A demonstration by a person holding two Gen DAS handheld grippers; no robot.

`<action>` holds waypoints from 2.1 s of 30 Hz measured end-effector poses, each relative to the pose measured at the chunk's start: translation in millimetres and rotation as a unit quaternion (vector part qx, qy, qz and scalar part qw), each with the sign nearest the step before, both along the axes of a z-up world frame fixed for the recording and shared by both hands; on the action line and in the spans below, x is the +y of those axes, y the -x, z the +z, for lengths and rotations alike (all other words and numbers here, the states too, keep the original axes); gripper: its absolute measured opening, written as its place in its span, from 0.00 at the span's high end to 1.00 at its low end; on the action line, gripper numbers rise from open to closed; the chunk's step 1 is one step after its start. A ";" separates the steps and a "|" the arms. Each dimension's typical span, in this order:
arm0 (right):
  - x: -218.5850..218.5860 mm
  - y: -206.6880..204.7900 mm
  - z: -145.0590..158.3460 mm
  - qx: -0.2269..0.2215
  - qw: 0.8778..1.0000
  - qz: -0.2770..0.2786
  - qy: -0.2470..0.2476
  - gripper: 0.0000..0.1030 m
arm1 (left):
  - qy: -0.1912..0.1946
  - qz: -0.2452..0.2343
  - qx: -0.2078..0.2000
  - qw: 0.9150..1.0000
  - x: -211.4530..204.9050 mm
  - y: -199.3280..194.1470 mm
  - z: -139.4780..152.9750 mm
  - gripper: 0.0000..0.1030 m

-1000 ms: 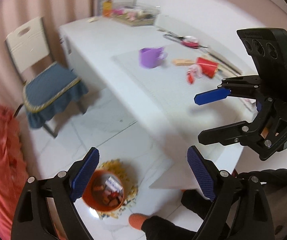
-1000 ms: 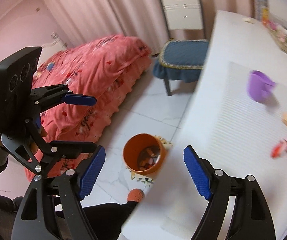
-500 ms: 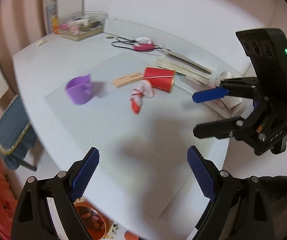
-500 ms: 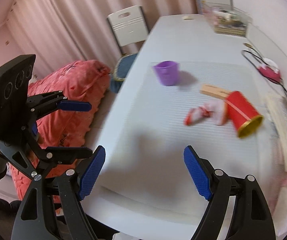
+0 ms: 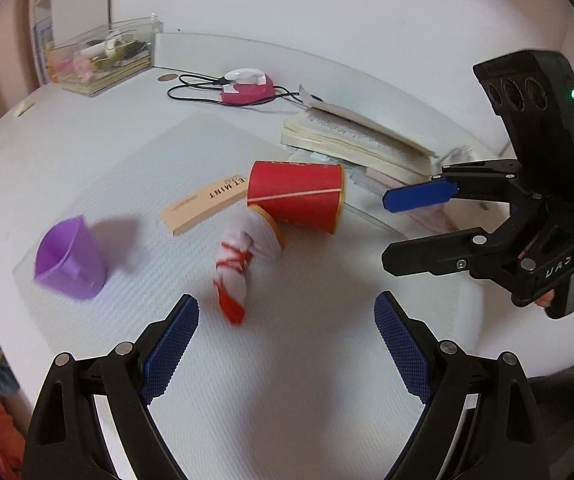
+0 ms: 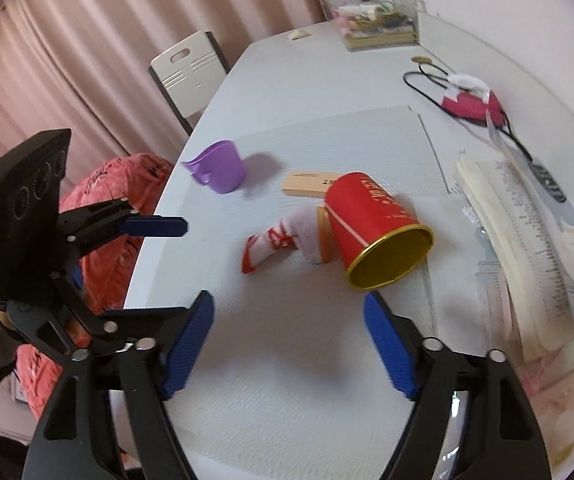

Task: Collect trash
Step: 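Grasp the white plush with red strings with the left tool while the right tool grasps the red paper cup, then carry the plush and red paper cup with both tools over the orange bin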

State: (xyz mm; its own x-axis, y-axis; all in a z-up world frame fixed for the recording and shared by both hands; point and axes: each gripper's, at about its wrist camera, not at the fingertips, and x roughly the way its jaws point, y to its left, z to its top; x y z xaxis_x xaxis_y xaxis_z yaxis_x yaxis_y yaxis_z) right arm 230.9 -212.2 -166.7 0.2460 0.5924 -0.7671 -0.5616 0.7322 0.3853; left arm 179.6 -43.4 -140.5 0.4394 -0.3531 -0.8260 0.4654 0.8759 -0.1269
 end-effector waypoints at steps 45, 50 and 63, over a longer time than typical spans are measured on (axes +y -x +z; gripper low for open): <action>21.5 14.7 5.1 -0.009 0.997 0.078 0.002 0.95 | -0.011 0.055 0.009 0.998 32.0 32.6 -0.1 0.73; 31.2 48.0 19.2 -0.015 0.994 0.112 -0.003 0.95 | -0.012 0.081 0.000 0.997 41.1 69.3 18.6 0.73; 103.0 123.4 50.9 -0.029 0.974 0.223 -0.020 0.95 | -0.022 0.202 -0.026 0.979 101.4 186.6 58.0 0.73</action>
State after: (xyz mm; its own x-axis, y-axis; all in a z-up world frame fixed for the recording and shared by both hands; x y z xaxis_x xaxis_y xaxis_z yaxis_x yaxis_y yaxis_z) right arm 107.5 -109.2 -115.9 0.0001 0.6792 -0.7339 -0.8425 0.3954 0.3658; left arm -7.0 57.9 -82.5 0.5775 -0.1060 -0.8095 0.0843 0.9940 -0.0700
